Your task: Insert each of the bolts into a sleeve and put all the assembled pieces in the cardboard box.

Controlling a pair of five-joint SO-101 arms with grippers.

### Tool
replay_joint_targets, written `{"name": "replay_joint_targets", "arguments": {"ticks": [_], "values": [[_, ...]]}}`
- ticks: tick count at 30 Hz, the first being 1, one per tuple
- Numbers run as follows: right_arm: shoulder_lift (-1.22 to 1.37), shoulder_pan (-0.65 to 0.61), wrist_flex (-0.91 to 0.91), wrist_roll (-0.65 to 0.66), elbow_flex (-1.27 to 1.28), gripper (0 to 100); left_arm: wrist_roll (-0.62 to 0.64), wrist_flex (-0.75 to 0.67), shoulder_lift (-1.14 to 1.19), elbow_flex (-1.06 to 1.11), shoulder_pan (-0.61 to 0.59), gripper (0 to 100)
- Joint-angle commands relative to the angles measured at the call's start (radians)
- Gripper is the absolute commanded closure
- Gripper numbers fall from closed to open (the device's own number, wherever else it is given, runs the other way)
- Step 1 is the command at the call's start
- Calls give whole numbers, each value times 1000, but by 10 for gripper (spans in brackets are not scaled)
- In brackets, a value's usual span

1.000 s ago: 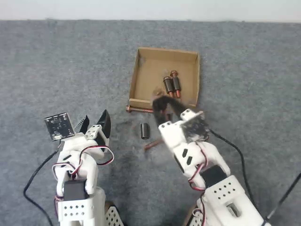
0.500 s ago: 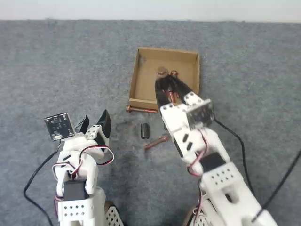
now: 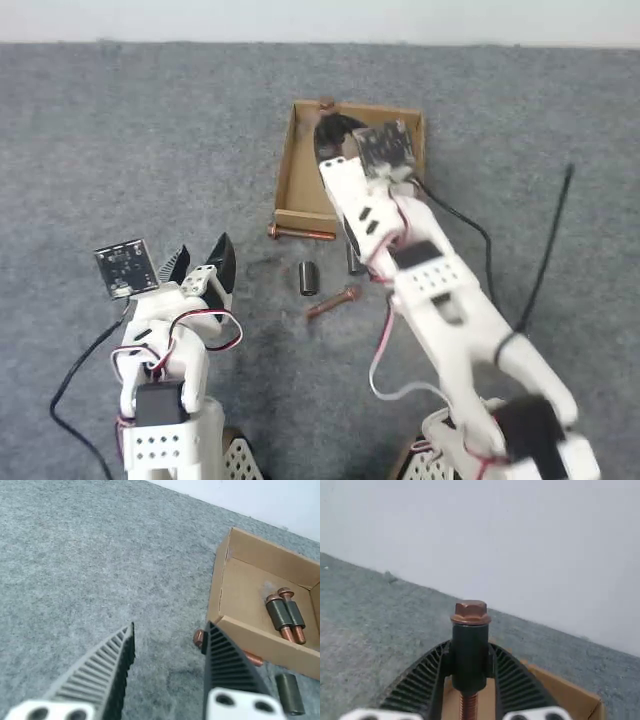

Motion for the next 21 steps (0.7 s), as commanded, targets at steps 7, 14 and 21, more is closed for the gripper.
{"name": "replay_joint_targets", "arguments": {"ticks": [7,14,21], "values": [[282,30,591,-2,-600,992,-3,-54,-12,-8,-60,786],[570,30,857,-6,-933,992,-3,-54,-12,-8,-60,786],[750,30,969,-6,-1112,984,-3,-54,-12,-8,-60,786]]}}
